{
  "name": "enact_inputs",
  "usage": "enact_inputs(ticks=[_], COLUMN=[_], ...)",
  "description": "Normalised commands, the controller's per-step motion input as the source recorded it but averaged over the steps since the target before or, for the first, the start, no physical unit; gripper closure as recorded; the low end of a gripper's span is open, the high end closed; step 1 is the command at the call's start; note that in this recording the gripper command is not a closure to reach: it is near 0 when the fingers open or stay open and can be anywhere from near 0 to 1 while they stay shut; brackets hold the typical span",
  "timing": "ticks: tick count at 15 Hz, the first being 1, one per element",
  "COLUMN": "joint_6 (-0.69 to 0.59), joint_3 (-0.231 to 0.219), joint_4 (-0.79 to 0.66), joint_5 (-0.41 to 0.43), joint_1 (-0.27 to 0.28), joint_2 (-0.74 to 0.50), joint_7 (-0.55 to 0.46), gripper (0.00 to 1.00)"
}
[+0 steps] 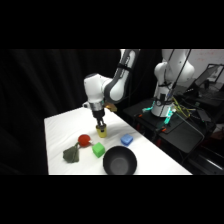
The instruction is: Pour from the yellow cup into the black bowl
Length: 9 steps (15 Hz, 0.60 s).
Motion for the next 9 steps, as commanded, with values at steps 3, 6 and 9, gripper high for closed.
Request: enact_inputs(ticks=[3, 6, 9], joint_6=[-0.08, -0.26, -0.38], joint_3=[-0.032, -0.077, -0.123], joint_4=[-0.13, -0.06, -0.07], joint_5=[-0.200, -0.233, -0.265], joint_1=[0.070, 0.059, 0.066], joint_2=[-0.14, -0.28, -0.54], joint_7=[0.12, 0.12, 0.15], gripper=[0.00, 0.00, 0.00])
